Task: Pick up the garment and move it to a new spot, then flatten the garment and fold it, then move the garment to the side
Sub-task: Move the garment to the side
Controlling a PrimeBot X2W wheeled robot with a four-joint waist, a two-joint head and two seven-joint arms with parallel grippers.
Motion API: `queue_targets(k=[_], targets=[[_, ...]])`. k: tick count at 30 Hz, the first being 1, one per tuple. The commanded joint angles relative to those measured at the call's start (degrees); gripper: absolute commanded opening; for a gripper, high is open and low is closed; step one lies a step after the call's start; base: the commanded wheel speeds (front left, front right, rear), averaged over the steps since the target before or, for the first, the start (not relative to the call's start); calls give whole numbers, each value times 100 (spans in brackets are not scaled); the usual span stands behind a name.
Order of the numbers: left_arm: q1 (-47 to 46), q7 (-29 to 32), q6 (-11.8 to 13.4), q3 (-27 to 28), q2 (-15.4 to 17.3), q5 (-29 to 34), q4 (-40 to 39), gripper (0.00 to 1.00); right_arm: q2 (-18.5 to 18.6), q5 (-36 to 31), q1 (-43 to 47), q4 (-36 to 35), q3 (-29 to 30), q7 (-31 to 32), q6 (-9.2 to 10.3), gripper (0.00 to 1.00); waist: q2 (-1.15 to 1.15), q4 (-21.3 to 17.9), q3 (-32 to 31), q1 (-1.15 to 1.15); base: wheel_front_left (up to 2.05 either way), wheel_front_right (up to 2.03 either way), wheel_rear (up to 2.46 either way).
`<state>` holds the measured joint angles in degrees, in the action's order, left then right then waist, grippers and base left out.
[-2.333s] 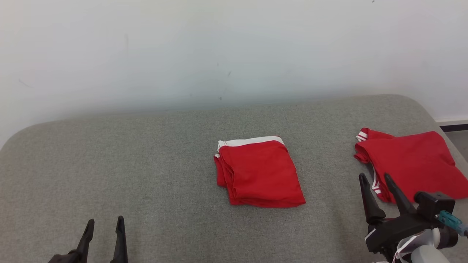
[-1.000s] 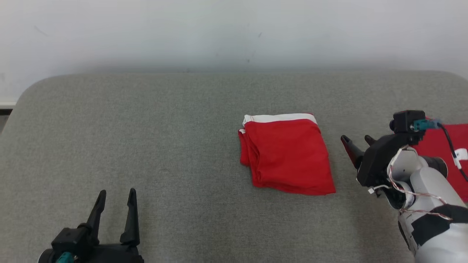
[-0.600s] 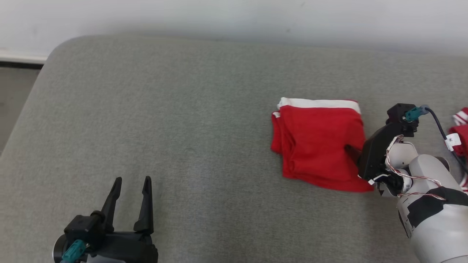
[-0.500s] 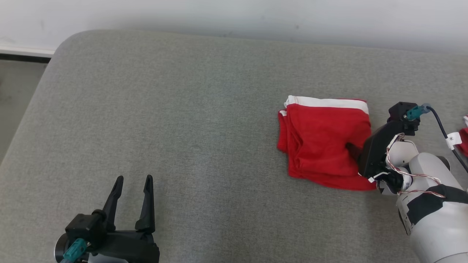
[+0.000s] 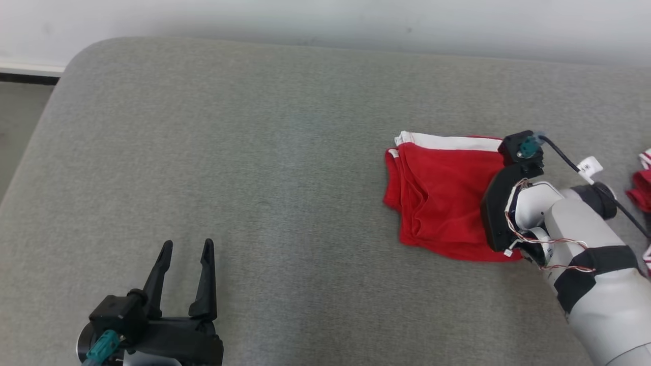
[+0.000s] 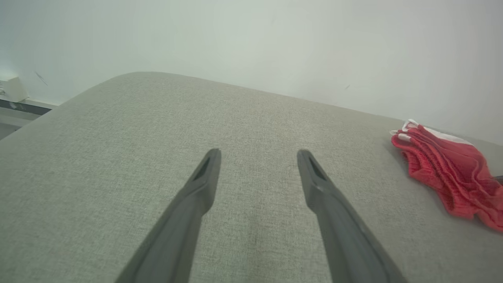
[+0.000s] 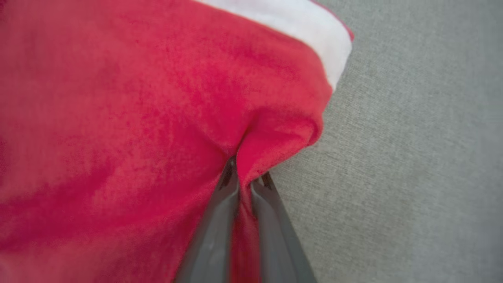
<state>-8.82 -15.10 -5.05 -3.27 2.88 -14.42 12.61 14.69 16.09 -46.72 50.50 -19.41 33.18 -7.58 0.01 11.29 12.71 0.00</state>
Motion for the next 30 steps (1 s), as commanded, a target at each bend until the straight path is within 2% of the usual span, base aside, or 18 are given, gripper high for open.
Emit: queue_targets(k=[1,5,9,13,16,17,22,27,30], targets=[[12,-2,10,5,3,-54,-60,100,202,-9,16,-69,-251,111,19,0,-1,-206,-35,0,0,0,0],[-19,-3,34,3,4,-89,-204,100,499,370,-270,-755,-1151,350,19,0,-1,-565,-34,0,0,0,0],[-91,-3,57,-33,4,-110,-340,100,1101,886,-519,-1572,-2061,653,19,0,-1,-965,22,0,0,0,0],[-182,-3,67,-12,4,-66,-433,100,1691,1372,-819,-2353,-2704,837,19,0,-1,-1399,148,0,0,0,0],[-267,-2,32,24,6,10,-448,100,2100,1608,-1027,-2764,-3029,890,19,0,-1,-1718,259,0,0,0,0],[-267,-2,32,24,6,10,-448,100,2100,1608,-1027,-2764,-3029,890,19,0,-1,-1718,259,0,0,0,0],[-415,-2,-18,45,7,120,-486,100,2621,1840,-1296,-3109,-3295,757,19,0,-1,-2103,460,0,0,0,0],[-563,-2,-89,101,7,220,-444,100,3059,1671,-1467,-3053,-3529,542,19,0,-1,-2329,631,0,0,0,0],[-641,-2,-121,88,8,244,-418,100,3199,1568,-1491,-2813,-3546,349,19,0,-1,-2348,708,0,0,0,0]])
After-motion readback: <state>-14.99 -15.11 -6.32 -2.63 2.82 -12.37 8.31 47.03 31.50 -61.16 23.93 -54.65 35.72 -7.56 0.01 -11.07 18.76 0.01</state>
